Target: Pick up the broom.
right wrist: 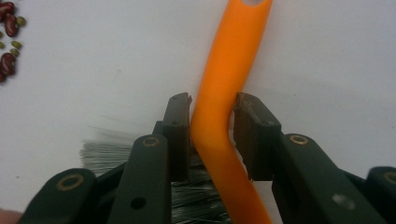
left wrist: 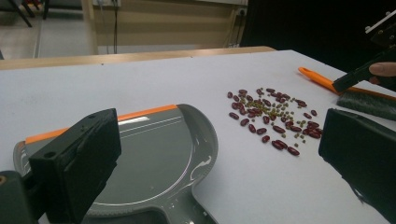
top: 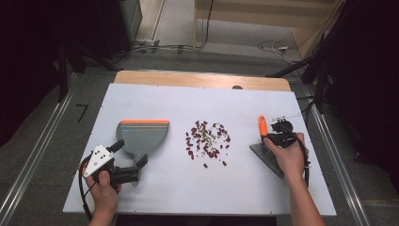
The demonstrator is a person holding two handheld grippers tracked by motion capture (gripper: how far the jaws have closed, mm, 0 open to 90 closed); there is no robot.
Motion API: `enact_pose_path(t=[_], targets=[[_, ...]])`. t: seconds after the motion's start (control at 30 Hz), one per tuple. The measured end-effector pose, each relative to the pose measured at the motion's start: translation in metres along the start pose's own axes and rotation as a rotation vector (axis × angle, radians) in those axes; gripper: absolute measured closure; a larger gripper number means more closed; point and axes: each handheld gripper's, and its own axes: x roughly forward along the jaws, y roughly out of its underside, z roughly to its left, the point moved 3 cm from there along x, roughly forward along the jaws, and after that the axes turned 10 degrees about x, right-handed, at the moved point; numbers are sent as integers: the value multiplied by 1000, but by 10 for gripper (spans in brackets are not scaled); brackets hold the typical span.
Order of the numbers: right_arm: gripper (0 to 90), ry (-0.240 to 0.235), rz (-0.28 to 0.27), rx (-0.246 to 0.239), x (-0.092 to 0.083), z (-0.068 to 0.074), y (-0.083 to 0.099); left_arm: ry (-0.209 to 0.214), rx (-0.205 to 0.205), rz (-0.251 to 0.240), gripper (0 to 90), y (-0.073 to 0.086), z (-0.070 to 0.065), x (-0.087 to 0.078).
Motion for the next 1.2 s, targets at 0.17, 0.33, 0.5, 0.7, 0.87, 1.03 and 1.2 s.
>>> enact_pose_path(t=[0.17, 0.33, 0.5, 0.7, 0.87, 1.03, 1.2], targets=[[656, 0, 10, 8, 4, 0, 3, 0, 0, 1, 0, 0, 0, 0], [657, 14, 13, 7, 5, 1, 4, -4, 1, 4, 0, 0, -1, 0], [664, 22, 8, 21, 5, 2, 4, -9, -3, 0, 0, 0, 0, 0], [667, 2, -27, 10, 5, 0, 7, -7, 1, 5, 0, 0, -1, 0], [667, -67, -41, 40, 0, -5, 8, -2, 8, 11, 0, 0, -2, 1], [679, -130, -130, 80, -13, -13, 10, -1, 9, 10, 0, -1, -3, 0], [679, -178, -220, 74, -20, -15, 15, -3, 9, 1, 0, -2, -3, -1]])
